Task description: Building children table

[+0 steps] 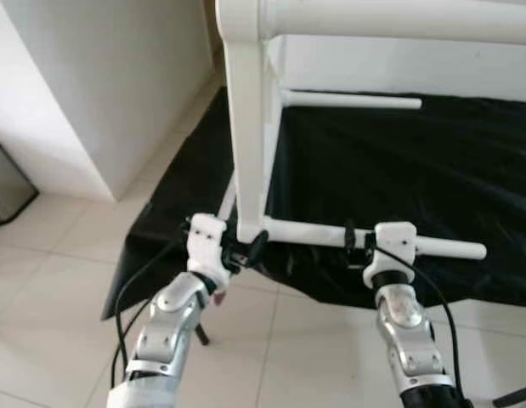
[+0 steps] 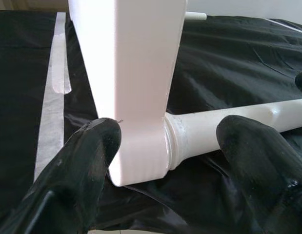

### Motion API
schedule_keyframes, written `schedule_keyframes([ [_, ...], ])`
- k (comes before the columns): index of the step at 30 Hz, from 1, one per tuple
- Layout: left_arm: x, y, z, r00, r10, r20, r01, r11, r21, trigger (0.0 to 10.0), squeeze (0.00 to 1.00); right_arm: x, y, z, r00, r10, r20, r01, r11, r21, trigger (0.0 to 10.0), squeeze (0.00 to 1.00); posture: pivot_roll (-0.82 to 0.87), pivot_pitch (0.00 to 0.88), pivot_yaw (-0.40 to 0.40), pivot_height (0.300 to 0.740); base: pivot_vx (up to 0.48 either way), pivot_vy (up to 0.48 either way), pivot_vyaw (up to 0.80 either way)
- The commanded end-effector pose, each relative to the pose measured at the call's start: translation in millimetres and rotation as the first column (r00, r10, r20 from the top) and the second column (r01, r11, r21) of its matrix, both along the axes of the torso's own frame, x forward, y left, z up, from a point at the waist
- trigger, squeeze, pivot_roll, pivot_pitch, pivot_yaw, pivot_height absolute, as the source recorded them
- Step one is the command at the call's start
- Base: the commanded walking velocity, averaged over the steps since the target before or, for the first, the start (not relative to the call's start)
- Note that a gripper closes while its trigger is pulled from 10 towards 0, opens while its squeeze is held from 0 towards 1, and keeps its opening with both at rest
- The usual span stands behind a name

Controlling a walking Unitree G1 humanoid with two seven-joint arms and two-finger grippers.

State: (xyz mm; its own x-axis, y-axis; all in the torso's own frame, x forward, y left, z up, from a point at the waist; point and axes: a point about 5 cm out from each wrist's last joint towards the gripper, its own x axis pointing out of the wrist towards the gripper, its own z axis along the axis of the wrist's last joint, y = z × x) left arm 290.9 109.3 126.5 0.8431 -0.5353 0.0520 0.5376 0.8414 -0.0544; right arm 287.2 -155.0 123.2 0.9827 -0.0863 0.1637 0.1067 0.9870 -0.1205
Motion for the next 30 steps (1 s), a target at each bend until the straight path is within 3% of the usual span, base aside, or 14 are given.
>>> schedule_keyframes([
  [1,2.9,4.4,1.0,0.994,0.113,-0.008,-0.113,0.994,0.005,10.0,0.0,1.7,1.3,-2.4,1.0,0.005,-0.01,-0.005,1.0,0.007,10.0,0.0,0.04,0.0,0.002,0.74,0.0,-0.289,0.0],
  [12,4.9,8.4,4.1,0.991,0.132,0.005,-0.132,0.991,0.008,10.0,0.0,7.0,0.3,0.5,1.0,0.011,-0.001,-0.011,1.0,0.002,10.0,0.0,0.05,0.0,-0.003,0.74,0.0,-0.287,0.0],
  [17,8.0,12.9,7.7,0.985,0.173,0.011,-0.172,0.984,-0.032,10.0,0.0,8.6,3.9,3.3,1.0,0.021,0.017,-0.022,1.0,0.011,10.0,0.0,0.05,0.0,0.002,0.74,0.0,0.0,0.0],
  [30,14.0,13.8,11.8,0.977,0.211,0.005,-0.211,0.977,-0.043,10.0,0.0,7.4,2.2,2.9,0.999,0.021,0.03,-0.022,1.0,0.001,10.0,0.0,0.04,0.0,0.027,0.74,0.0,0.0,0.0],
])
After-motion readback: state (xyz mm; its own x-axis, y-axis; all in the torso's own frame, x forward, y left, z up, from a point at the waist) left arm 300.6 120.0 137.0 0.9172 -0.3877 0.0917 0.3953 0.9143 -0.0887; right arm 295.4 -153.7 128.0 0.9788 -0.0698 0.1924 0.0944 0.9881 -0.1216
